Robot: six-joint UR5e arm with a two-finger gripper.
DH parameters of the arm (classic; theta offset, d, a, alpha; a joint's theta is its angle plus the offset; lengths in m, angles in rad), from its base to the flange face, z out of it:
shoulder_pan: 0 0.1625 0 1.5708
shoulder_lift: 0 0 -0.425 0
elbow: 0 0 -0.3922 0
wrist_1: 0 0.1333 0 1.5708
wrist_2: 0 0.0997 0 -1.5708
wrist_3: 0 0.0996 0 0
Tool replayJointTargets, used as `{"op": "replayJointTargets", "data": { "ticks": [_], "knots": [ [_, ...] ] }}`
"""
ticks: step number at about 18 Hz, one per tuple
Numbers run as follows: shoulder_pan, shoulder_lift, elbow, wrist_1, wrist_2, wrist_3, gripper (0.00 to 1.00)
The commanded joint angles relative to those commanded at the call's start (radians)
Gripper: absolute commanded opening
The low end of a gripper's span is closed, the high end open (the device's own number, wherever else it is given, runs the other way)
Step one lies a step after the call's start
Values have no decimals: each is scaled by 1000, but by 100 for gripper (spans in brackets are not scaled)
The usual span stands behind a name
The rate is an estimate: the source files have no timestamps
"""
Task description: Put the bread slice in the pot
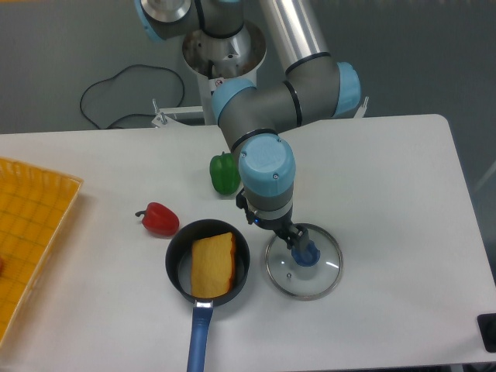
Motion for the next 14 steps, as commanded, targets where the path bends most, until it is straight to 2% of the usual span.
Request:
{"op": "replayJointTargets", "data": {
  "ticks": [9, 14],
  "knots": [
    [5, -15, -9, 0, 3, 11, 100],
    [6, -32, 21, 11, 1, 8, 100]
  ]
}}
